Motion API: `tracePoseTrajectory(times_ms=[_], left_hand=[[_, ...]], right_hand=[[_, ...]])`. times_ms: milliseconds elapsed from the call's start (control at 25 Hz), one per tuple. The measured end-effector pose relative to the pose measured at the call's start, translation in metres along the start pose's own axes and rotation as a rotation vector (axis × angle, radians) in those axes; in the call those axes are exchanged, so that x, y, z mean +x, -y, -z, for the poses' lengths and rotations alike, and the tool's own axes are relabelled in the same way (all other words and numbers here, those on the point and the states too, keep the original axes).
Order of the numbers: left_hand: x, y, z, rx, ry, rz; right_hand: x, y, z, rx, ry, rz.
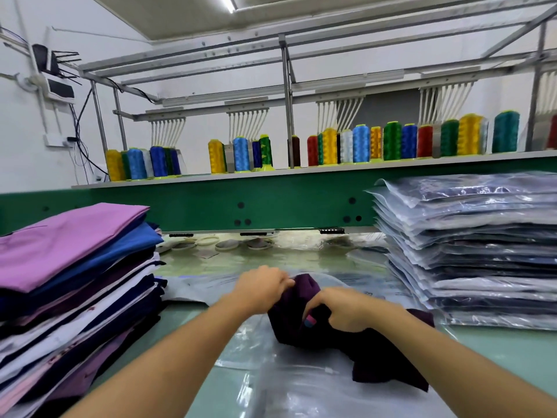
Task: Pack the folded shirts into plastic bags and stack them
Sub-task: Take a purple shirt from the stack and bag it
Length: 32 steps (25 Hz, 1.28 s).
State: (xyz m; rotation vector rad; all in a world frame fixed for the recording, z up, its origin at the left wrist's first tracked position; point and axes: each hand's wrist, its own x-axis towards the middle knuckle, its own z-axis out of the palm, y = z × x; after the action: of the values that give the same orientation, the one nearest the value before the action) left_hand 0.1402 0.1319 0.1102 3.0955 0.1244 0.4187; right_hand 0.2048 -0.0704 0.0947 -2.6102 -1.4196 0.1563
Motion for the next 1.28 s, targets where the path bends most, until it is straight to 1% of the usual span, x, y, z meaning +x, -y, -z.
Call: tracePoseTrajectory(times_ms=[80,160,200,320,440,520,640,720,800,920,1040,1200,1280], left_hand=[[-0.002,-0.009,-0.004,0.173,0.011,-0.044],[-0.005,-0.008,-0.007,0.267,0.029,-0.062],[-0.007,-0.005,-0.008,0.291,0.044,-0.061],[-0.013,0.002,-0.013,0.279,0.062,-0.027],[-0.016,-0.001,-0.015,0.185,0.039,0.019],[-0.016,-0.006,-0.015,0.127,0.036,0.023],[-0.013,-0.015,-0.014,0.087,0.020,-0.006],[-0.011,-0.019,-0.008,0.022,-0.011,-0.031],[-0.010,-0.022,0.002,-0.065,-0.045,-0.077],[-0.011,-0.016,0.019,-0.148,-0.093,-0.138],[-0.013,0.001,0.034,-0.170,-0.110,-0.149],[-0.023,0.018,0.041,-0.230,-0.115,-0.189],[-0.028,0.023,0.038,-0.234,-0.114,-0.193]], right_hand=[[0.009,0.004,0.000,0.060,-0.015,-0.014],[0.006,0.000,-0.001,0.078,-0.017,-0.033],[0.000,-0.006,-0.002,0.068,0.010,-0.053],[-0.029,-0.026,-0.005,-0.013,0.154,-0.215],[-0.049,-0.040,-0.016,-0.106,0.193,-0.270],[-0.051,-0.039,-0.018,-0.096,0.148,-0.227],[-0.044,-0.023,-0.014,-0.058,0.024,-0.141],[-0.030,-0.009,-0.007,-0.014,-0.090,-0.092],[-0.008,0.005,0.001,0.040,-0.159,-0.081],[0.030,0.026,0.010,0.157,-0.193,-0.110],[0.065,0.041,0.005,0.262,-0.257,-0.114],[0.100,0.055,-0.009,0.207,-0.293,-0.278],[0.111,0.063,-0.014,0.163,-0.296,-0.324]])
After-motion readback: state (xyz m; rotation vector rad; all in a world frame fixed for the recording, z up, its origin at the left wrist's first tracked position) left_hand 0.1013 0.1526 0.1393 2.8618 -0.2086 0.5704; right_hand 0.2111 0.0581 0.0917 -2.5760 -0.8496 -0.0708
